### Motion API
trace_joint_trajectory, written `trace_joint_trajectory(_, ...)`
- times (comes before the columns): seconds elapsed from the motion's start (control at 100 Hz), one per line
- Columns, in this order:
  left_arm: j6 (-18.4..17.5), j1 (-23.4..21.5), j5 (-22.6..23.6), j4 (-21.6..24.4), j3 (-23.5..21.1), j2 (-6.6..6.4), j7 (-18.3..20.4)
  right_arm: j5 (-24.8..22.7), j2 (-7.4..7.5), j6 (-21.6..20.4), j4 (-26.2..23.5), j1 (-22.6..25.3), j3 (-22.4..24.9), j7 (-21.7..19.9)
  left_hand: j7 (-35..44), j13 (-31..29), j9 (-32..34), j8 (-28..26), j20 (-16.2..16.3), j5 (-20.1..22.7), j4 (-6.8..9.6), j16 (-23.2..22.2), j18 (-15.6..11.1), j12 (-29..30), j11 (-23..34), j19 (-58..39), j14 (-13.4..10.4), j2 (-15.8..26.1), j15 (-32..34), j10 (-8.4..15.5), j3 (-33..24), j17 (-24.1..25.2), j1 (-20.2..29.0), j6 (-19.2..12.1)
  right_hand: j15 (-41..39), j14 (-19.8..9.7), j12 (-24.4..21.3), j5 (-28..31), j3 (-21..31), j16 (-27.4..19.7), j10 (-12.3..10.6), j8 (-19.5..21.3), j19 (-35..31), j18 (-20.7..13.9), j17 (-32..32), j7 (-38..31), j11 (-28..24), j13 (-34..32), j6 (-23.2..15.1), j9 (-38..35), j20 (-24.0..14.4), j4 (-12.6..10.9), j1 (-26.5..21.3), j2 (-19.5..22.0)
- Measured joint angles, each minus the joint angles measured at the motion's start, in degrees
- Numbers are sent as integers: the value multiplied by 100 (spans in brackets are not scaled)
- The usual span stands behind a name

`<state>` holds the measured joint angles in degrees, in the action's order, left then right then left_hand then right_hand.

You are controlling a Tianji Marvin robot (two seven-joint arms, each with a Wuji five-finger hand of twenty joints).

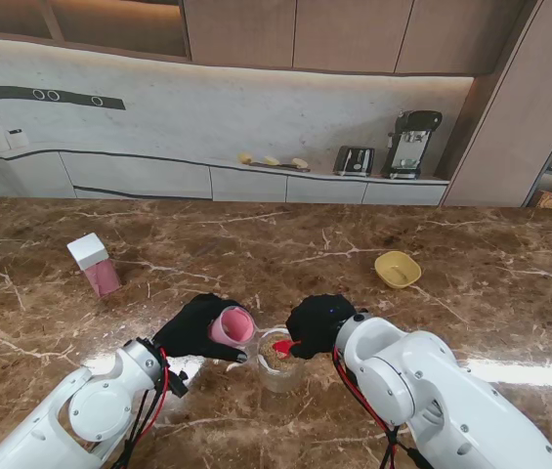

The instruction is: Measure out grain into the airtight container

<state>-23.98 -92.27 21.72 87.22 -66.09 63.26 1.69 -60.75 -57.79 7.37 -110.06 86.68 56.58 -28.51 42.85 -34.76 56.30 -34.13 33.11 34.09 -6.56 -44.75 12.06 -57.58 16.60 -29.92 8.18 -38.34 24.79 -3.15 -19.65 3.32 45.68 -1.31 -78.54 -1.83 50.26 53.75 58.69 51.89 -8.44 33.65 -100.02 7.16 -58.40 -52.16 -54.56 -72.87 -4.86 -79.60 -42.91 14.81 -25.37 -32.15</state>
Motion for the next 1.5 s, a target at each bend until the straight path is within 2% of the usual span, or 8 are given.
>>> trace_joint_trajectory(0.33,2,-5,-3,2,1,0,-5,-110,-12,-274,46,64,0,428,0,0,0,0,0,0,0,0,0,-1,0,0,0,0,0,0,0,0,0,0,496,269,-364,-78,359,-144,251,114,136,98,248,-286,796,0,-46,-1,-75,0,-125,-32)
trace_joint_trajectory(0.55,0,-5,-4,2,1,1,-18,-221,-32,-361,35,106,24,488,0,0,0,0,0,0,0,0,0,-1,0,2,0,0,0,0,0,0,0,0,244,277,-365,-48,445,-143,268,153,138,118,45,-417,518,0,-46,-27,-130,0,-120,-210)
trace_joint_trajectory(0.72,-3,-5,0,2,-3,2,-30,-413,-66,-348,60,192,66,833,0,0,0,0,0,0,0,0,0,-1,0,2,0,0,0,0,0,0,0,0,723,240,-374,-76,450,-141,254,-210,214,-11,377,-99,889,1,-86,-17,-130,0,274,-217)
trace_joint_trajectory(0.83,-3,-6,1,-1,-8,2,-30,-573,-76,-395,40,246,138,773,0,0,1,0,0,0,0,0,0,-1,0,2,0,0,0,0,0,0,0,0,1189,223,-233,-168,145,-141,229,170,445,-160,901,614,1252,225,-153,348,-265,-10,646,-31)
trace_joint_trajectory(1.03,-7,-1,3,-16,-4,4,-48,-759,-78,-399,-9,333,213,847,0,0,1,0,0,0,0,0,0,-2,0,3,0,0,0,0,0,0,0,0,1743,173,-159,-498,-409,-71,237,925,1009,-304,1837,1613,1536,1234,-157,1281,-498,-657,973,214)
trace_joint_trajectory(1.17,-12,3,2,-24,-2,5,-49,-951,-92,-355,-55,424,286,912,0,0,1,0,0,1,0,0,0,-2,0,3,0,-1,-1,0,0,0,0,0,2499,98,-239,-931,-806,-82,237,1114,1730,-375,2476,1978,1923,2002,-157,2133,-567,-661,973,279)
trace_joint_trajectory(1.36,-15,9,0,-30,1,5,-49,-1145,-91,162,-354,479,291,-58,0,0,1,0,0,1,0,0,0,-2,0,3,0,-1,-1,0,0,0,0,0,3506,103,-905,-886,-1670,-745,380,1171,2312,-366,2629,2170,2555,2140,-11,2338,-579,-838,1064,494)
trace_joint_trajectory(1.5,-22,17,0,-37,6,6,-51,-1234,-80,314,-386,445,232,-314,0,0,1,0,0,1,0,0,0,-3,0,3,0,-1,-1,0,0,0,0,0,3708,149,-1061,-913,-1898,-887,429,1171,2383,-363,2401,2173,2632,2126,55,2310,-576,-888,1117,553)
